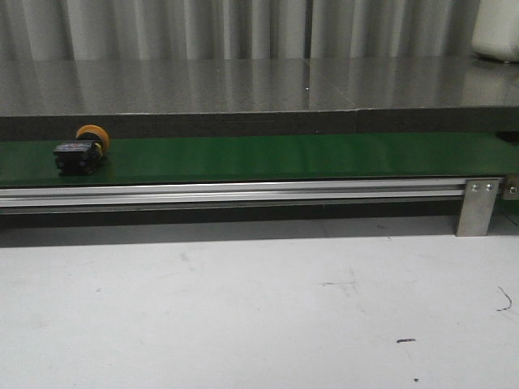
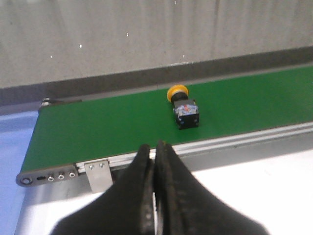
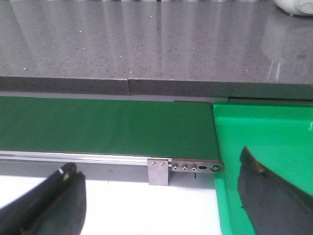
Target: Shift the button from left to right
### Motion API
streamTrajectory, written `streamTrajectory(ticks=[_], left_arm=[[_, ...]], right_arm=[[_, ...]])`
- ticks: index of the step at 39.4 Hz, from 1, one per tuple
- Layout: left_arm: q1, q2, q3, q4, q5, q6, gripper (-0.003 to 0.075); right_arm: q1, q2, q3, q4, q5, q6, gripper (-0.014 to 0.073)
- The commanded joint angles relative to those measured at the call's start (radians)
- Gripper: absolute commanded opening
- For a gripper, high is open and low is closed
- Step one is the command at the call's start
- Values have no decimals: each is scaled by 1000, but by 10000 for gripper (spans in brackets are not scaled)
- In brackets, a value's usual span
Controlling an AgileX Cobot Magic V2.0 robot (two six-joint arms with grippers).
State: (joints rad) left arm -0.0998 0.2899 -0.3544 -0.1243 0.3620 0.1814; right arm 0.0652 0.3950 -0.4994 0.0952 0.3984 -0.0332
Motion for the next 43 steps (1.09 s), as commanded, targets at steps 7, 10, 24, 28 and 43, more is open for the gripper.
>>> streamTrajectory(ticks=[7, 10, 24, 28, 43], left_arm=[[-8, -266, 45, -32, -186, -12, -21], [-8, -295, 54, -32, -186, -12, -21], [-8, -300, 62, -32, -184, -12, -21], [-8, -300, 62, -32, -184, -12, -21], [-8, -300, 62, -32, -184, -12, -21]], right_arm=[[-1, 14, -35, -7, -73, -3, 645], [-1, 14, -35, -7, -73, -3, 645], [-1, 14, -35, -7, -73, -3, 645], [-1, 14, -35, -7, -73, -3, 645], [-1, 14, -35, -7, -73, -3, 645]])
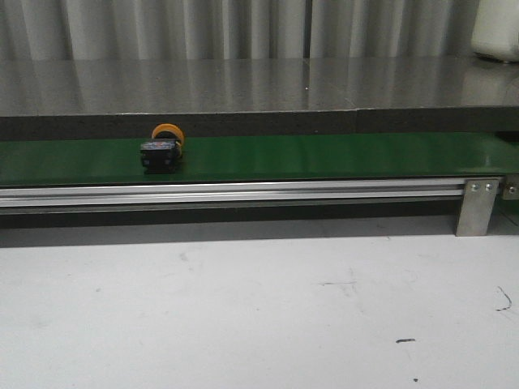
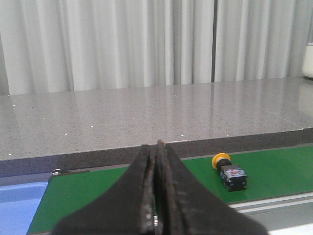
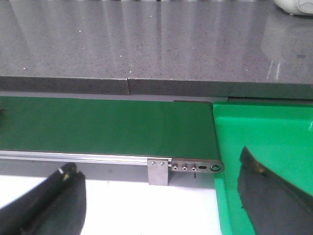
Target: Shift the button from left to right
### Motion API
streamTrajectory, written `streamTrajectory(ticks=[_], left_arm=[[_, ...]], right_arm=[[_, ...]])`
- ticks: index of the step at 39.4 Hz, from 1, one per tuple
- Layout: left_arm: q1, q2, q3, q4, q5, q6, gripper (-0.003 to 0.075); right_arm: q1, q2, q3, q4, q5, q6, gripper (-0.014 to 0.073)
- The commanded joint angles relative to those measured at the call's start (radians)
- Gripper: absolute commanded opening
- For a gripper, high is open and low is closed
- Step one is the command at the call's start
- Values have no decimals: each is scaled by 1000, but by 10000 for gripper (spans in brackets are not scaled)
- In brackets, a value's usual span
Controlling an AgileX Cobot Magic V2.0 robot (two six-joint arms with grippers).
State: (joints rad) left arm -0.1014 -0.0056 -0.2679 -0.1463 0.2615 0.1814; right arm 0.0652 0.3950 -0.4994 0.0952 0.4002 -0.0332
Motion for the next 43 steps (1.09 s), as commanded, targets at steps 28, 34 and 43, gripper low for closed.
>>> streamTrajectory(ticks=[28, 34, 43], left_arm=[[-6, -5, -24, -10, -83, -12, -21], [-6, -5, -24, -10, -83, -12, -21], [-6, -5, -24, -10, -83, -12, -21]], right_arm=[[-1, 14, -35, -7, -187, -3, 645], [-1, 14, -35, -7, -187, -3, 645], [-1, 14, -35, -7, -187, -3, 645]])
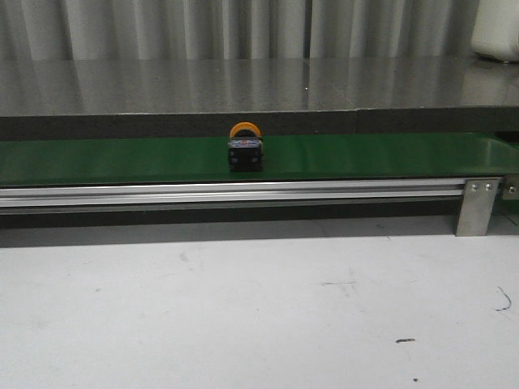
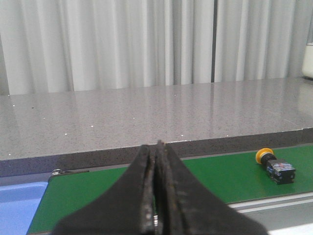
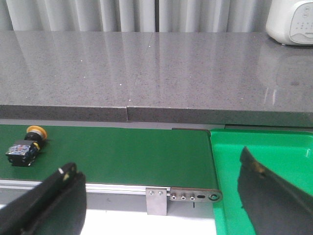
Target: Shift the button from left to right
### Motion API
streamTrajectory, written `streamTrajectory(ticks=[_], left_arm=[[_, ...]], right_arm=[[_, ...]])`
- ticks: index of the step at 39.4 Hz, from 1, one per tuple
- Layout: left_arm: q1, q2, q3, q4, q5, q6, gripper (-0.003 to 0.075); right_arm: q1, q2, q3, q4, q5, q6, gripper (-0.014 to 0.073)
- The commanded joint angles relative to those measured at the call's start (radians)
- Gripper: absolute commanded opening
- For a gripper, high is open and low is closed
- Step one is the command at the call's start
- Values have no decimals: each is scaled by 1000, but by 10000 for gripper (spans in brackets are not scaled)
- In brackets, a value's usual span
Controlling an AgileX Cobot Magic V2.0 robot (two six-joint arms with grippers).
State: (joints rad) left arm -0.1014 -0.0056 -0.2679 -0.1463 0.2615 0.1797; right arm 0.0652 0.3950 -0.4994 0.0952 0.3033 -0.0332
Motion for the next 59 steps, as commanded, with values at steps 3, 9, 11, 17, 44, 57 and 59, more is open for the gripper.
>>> streamTrajectory(ticks=[3, 9, 11, 17, 44, 57, 59], left_arm=[[-6, -5, -24, -10, -83, -10, -21], [-6, -5, -24, -10, -83, -10, -21], [-6, -5, -24, -10, -83, -10, -21], [-6, -5, -24, -10, -83, -10, -21], [-6, -5, -22, -10, -83, -10, -21], [-6, -5, -22, -10, -83, -10, -21], [-6, -5, -22, -10, -83, -10, -21]], right_arm=[[-1, 14, -35, -7, -90, -3, 645], [-1, 14, -35, -6, -88, -3, 645], [-1, 14, -35, -6, -88, -3, 645], [-1, 26, -40, -6, -95, -3, 645], [-1, 489, -283, -6, -46, -3, 645], [34, 858, -532, 5, 53, -3, 645], [50, 909, -569, 5, 73, -3, 645]])
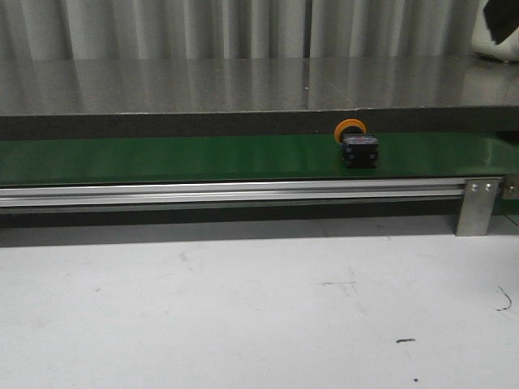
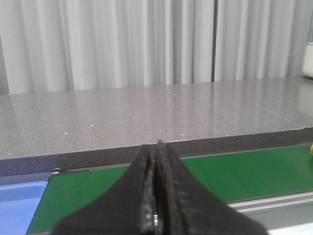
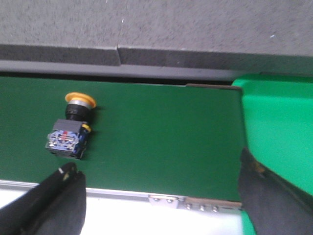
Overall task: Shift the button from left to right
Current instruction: 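Lower the right gripper onto the button and close on it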
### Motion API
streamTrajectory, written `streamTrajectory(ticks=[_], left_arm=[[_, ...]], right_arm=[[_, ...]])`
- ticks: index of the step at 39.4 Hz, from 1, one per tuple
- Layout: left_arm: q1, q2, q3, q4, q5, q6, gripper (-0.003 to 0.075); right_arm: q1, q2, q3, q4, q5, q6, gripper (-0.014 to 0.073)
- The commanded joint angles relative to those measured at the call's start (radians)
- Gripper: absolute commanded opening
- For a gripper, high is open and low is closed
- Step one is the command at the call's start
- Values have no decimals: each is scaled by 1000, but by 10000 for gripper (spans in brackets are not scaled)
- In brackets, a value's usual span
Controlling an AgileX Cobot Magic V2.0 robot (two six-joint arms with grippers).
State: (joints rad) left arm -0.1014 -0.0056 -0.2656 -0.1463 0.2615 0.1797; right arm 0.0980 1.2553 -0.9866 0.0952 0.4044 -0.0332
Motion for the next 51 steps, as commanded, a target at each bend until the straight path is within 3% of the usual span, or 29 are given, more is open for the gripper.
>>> streamTrajectory(ticks=[1, 19, 31, 34, 42, 46, 51], left_arm=[[-6, -5, -25, -10, -83, -10, -21], [-6, -5, -25, -10, -83, -10, -21], [-6, -5, -25, -10, -83, -10, -21], [-6, -5, -25, -10, -83, -10, -21], [-6, -5, -25, -10, -83, -10, -21], [-6, -5, -25, -10, -83, -10, -21], [-6, -5, -25, -10, -83, -10, -21]], right_arm=[[27, 76, -102, 6, -16, -3, 645], [79, 398, -362, 114, 143, 6, 645], [5, 559, -468, 114, 178, 8, 637], [-5, 572, -483, 114, 210, 8, 566], [-7, 571, -491, 114, 229, 8, 153], [-10, 553, -491, 114, 231, 8, 66], [-31, 508, -491, 101, 228, 8, 57]])
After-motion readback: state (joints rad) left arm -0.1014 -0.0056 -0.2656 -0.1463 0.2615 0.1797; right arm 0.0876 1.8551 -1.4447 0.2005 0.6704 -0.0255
